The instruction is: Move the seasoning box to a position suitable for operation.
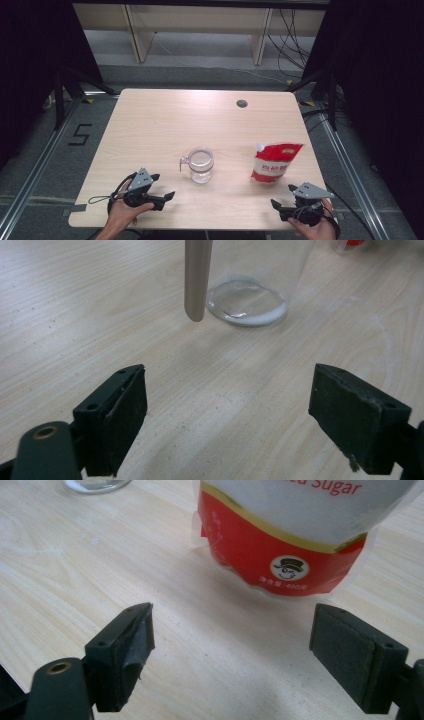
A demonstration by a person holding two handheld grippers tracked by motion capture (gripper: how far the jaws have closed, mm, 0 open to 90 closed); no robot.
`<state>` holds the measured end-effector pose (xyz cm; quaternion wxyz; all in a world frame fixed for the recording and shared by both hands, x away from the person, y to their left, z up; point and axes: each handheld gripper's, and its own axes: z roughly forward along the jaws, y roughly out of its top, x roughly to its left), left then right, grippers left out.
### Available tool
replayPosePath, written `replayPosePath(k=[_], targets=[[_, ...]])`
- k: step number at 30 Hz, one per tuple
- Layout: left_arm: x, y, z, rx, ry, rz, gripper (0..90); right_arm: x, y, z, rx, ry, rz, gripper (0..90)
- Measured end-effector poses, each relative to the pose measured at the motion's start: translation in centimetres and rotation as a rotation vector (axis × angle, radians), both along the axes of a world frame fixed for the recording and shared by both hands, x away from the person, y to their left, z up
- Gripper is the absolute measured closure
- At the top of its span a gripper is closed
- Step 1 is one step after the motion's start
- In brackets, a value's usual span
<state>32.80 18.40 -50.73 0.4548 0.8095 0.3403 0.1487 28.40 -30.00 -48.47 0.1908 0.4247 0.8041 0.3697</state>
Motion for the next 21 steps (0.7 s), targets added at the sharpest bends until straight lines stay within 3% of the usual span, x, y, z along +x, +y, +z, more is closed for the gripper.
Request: replayPosePath(k=[2, 6, 9, 10, 13, 14, 15, 21], targets=[[0.0, 0.0, 0.0, -0.010, 0.011, 0.017, 15.6, 0.3, -0.2, 0.0, -0.021, -0.042, 0.028, 20.0], [0.2, -0.1, 0.2, -0.011, -0.013, 0.025, 18.0, 0.3, -0.1, -0.1, -0.011, -0.020, 0.029, 19.9], [0.3, -0.3, 0.4, -0.027, -0.001, 0.036, 20.3, 0.3, -0.1, -0.1, -0.015, -0.031, 0.036, 20.1], [0.5, -0.5, 0.7, -0.021, -0.024, 0.020, 21.2, 0.1, 0.1, -0.1, 0.002, -0.014, 0.020, 20.3], [0.5, -0.6, 0.9, -0.013, -0.030, 0.028, 24.8, 0.1, 0.1, -0.1, 0.005, -0.004, 0.020, 20.3], [0.6, -0.9, 1.0, -0.007, -0.038, 0.039, 25.9, 0.4, -0.1, -0.1, -0.009, -0.034, 0.038, 20.3], [0.7, -0.9, 1.0, 0.008, -0.057, 0.033, 27.3, 0.2, 0.1, -0.1, 0.013, -0.018, 0.027, 20.3], [1.3, -1.4, 1.3, 0.033, -0.076, 0.032, 34.0, 0.4, -0.1, -0.2, -0.008, -0.036, 0.046, 20.4]])
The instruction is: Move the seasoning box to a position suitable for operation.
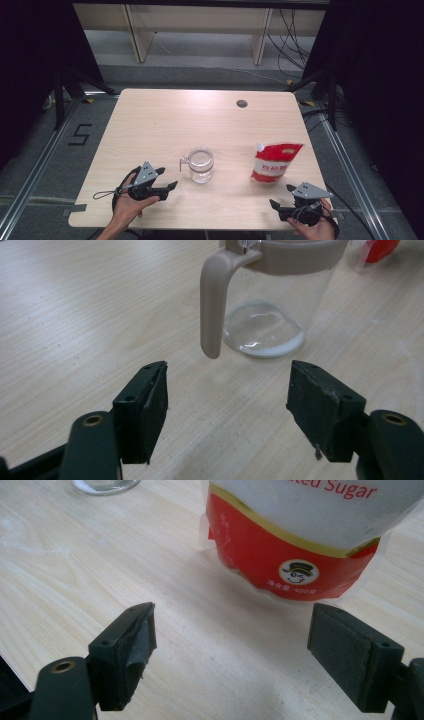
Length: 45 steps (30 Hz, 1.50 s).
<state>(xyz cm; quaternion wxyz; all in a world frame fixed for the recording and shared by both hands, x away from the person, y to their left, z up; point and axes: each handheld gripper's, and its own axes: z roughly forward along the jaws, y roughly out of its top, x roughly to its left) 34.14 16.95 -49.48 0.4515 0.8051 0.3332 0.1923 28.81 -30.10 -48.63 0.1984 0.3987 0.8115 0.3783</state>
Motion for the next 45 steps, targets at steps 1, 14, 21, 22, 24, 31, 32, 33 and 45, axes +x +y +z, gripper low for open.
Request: replayPosePath(k=[1, 14, 21, 22, 24, 31, 32, 33, 45], targets=[[0.1, -0.1, 0.0, -0.008, 0.002, 0.006, 34.6, 0.0, 0.0, 0.0, 0.004, 0.002, -0.003, 20.4], [2.0, -1.1, 0.4, -0.001, 0.034, 0.004, 43.2, 0.0, -0.1, -0.1, 0.010, 0.023, -0.006, 21.2], [2.8, -2.0, -0.1, 0.006, 0.021, 0.023, 45.0, 0.1, -0.2, -0.1, -0.005, -0.002, -0.001, 22.1], [2.9, -2.2, -0.1, 0.012, 0.013, 0.019, 45.8, 0.1, -0.2, 0.0, -0.006, -0.007, 0.000, 22.1], [3.1, -2.6, 0.1, 0.036, 0.001, -0.002, 48.2, 0.0, -0.1, 0.0, -0.002, -0.001, 0.000, 22.3], [3.6, -3.4, 0.1, -0.003, -0.014, 0.005, 64.7, 0.1, -0.1, -0.1, -0.009, -0.007, 0.006, 22.6], [3.6, -3.4, 0.1, -0.006, -0.016, 0.003, 66.4, 0.1, -0.1, -0.1, -0.008, -0.008, 0.006, 22.6], [3.6, -3.4, 0.1, 0.000, -0.023, 0.007, 68.5, 0.1, -0.1, -0.1, -0.008, -0.008, 0.007, 22.8], [3.6, -3.2, 0.1, -0.012, -0.024, -0.013, 75.6, 0.0, 0.0, -0.1, -0.003, 0.003, 0.010, 23.6]])
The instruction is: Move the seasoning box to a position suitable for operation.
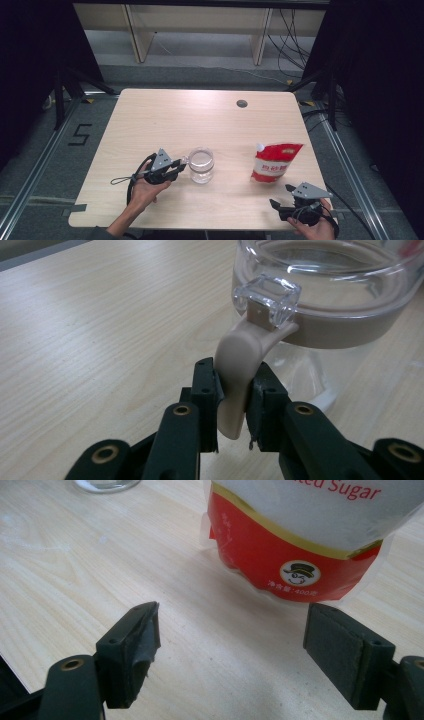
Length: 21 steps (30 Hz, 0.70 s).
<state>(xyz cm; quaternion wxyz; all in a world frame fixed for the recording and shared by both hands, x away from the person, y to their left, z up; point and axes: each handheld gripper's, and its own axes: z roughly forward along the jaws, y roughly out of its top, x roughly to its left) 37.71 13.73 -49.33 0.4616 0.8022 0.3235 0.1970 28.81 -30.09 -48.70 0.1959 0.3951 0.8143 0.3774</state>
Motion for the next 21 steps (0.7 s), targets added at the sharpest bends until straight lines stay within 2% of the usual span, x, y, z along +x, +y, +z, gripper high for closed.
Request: replayPosePath(k=[5, 6, 8, 9, 11, 12, 13, 15, 18, 19, 21], targets=[[-0.3, 0.1, 0.0, -0.002, -0.002, -0.002, 75.5, 0.0, 0.0, 0.0, -0.002, -0.012, 0.011, 23.8], [-0.5, 0.1, 0.0, -0.009, 0.004, -0.016, 75.4, 0.0, 0.0, 0.0, -0.004, -0.019, 0.005, 23.9], [-0.6, 0.1, 0.0, -0.003, 0.003, -0.021, 75.4, 0.0, 0.0, 0.0, 0.001, 0.000, 0.003, 24.2], [-0.7, 0.1, 0.0, 0.002, -0.006, -0.044, 75.5, -0.1, 0.0, 0.0, 0.002, 0.013, 0.003, 24.2], [-0.9, 0.0, 0.0, -0.003, -0.006, -0.041, 75.4, -0.1, 0.0, 0.0, -0.001, 0.013, 0.003, 24.3], [-1.1, -0.1, 0.0, 0.001, -0.007, -0.042, 75.4, 0.1, 0.0, -0.1, 0.008, 0.008, 0.022, 24.3], [-1.2, -0.1, 0.0, -0.008, 0.003, -0.051, 75.4, 0.2, 0.0, 0.0, -0.004, 0.006, 0.041, 24.4], [-1.6, -0.3, 0.1, 0.001, -0.011, -0.068, 75.5, 0.1, 0.0, 0.0, -0.001, -0.002, 0.030, 24.5], [-2.3, -0.5, 0.0, -0.006, -0.004, -0.081, 75.4, 0.0, 0.0, 0.0, 0.000, 0.005, 0.027, 24.6], [-2.7, -0.7, 0.0, -0.009, 0.004, -0.091, 75.4, 0.0, 0.0, 0.0, -0.011, -0.021, 0.018, 24.6], [-3.2, -0.8, 0.0, -0.004, 0.006, -0.099, 75.4, -0.1, 0.0, 0.1, 0.000, 0.003, 0.019, 24.6]])
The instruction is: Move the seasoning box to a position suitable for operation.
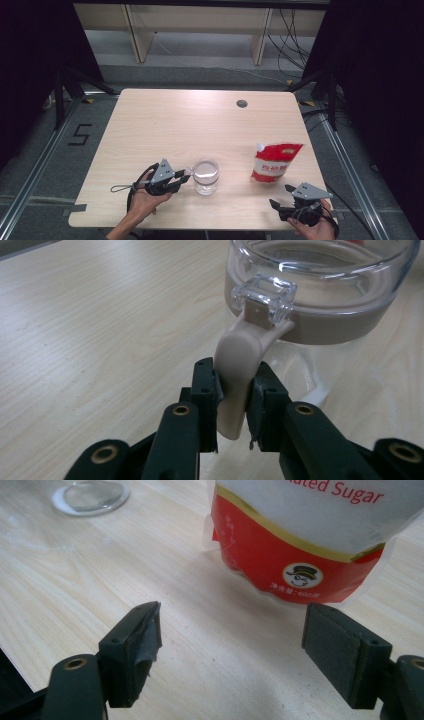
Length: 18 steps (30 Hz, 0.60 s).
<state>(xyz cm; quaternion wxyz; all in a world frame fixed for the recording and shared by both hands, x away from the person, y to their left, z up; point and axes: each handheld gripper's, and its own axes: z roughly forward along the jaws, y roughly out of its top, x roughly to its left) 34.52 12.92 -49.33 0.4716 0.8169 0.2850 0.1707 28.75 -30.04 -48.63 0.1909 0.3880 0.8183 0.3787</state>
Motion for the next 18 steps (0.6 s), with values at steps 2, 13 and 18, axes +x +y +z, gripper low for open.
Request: replayPosePath(k=[2, 13, 18], targets=[[-0.1, 0.0, 0.0, -0.002, -0.005, -0.014, 75.4, 0.0, 0.0, 0.0, 0.002, -0.002, 0.001, 24.6], [-2.0, -0.7, -0.1, -0.011, 0.008, -0.047, 75.4, 0.1, 0.0, -0.1, 0.001, -0.009, -0.002, 24.9], [-2.4, -1.0, -0.1, -0.022, 0.004, -0.047, 75.4, 0.1, -0.2, -0.2, 0.002, -0.007, 0.006, 24.9]])
